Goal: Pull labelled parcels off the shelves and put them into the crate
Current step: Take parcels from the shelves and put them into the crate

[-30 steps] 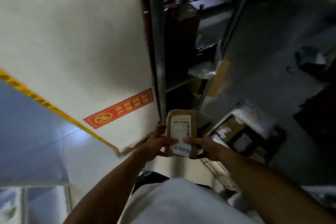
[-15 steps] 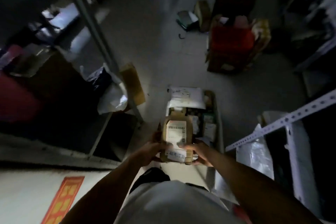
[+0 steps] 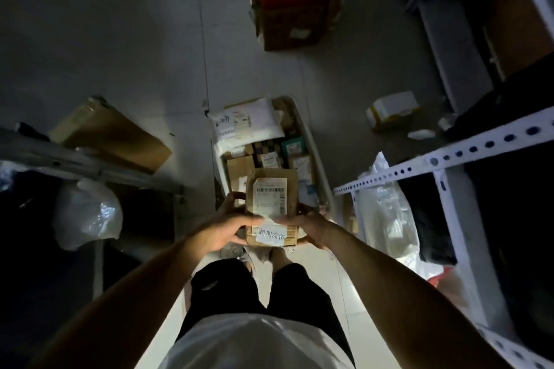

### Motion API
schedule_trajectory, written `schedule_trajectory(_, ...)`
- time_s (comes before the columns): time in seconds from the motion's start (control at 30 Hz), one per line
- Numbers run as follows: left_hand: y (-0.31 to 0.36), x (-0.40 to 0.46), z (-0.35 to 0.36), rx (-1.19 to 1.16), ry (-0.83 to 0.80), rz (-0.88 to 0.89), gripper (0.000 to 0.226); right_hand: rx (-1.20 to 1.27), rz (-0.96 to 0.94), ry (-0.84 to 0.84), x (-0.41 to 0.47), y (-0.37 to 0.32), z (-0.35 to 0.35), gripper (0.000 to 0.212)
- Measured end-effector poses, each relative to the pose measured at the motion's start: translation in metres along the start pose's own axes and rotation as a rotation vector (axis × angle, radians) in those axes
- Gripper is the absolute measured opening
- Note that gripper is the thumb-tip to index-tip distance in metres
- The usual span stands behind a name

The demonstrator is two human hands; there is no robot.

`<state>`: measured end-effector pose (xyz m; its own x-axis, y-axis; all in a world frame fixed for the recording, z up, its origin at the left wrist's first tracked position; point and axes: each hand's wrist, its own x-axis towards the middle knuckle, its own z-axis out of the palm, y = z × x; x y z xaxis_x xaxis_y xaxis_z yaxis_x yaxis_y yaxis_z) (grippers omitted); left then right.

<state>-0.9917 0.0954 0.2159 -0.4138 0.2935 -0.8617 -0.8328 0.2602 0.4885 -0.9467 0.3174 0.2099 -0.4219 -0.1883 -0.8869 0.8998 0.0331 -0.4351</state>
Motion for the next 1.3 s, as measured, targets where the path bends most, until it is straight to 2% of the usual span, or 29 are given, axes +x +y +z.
schedule_trajectory(0.13, -0.005, 0.035, 0.008, -0.056, -0.023, -0.075, 0.088, 0.016, 0.043, -0.025, 0.032, 0.007, -0.025, 0.071)
schedule_trajectory(0.23, -0.011, 0.060, 0.014, -0.113, 0.013, -0.059, 0.070, 0.021, 0.078, -0.046, 0.059, 0.016, -0.040, 0.065)
schedule_trajectory(0.37, -0.023, 0.093, 0.012, -0.146, 0.002, -0.075, 0.071, 0.039, 0.113, -0.048, 0.090, 0.021, -0.052, 0.068)
schedule_trajectory(0.47, -0.027, 0.122, 0.000, -0.126, -0.020, -0.107, 0.075, 0.066, 0.133, -0.031, 0.116, 0.027, -0.056, 0.064)
schedule_trajectory(0.63, -0.023, 0.180, -0.028, -0.080, -0.063, -0.146, 0.072, 0.123, 0.147, -0.016, 0.169, 0.032, -0.057, 0.078)
schedule_trajectory(0.77, -0.007, 0.223, -0.051, -0.023, -0.092, -0.194, 0.064, 0.221, 0.141, 0.011, 0.209, 0.025, -0.047, 0.069)
schedule_trajectory(0.9, 0.006, 0.268, -0.067, 0.044, -0.099, -0.220, 0.067, 0.301, 0.119, 0.068, 0.248, 0.017, -0.047, 0.058)
schedule_trajectory(1.07, 0.024, 0.319, -0.066, 0.164, -0.125, -0.142, 0.064, 0.378, 0.106, 0.126, 0.291, 0.014, -0.069, 0.053)
schedule_trajectory(1.17, 0.042, 0.351, -0.061, 0.231, -0.186, -0.048, 0.062, 0.415, 0.054, 0.155, 0.309, 0.008, -0.083, 0.061)
schedule_trajectory(1.3, 0.074, 0.393, -0.048, 0.323, -0.219, 0.043, 0.070, 0.587, -0.048, 0.193, 0.330, -0.007, -0.101, 0.059)
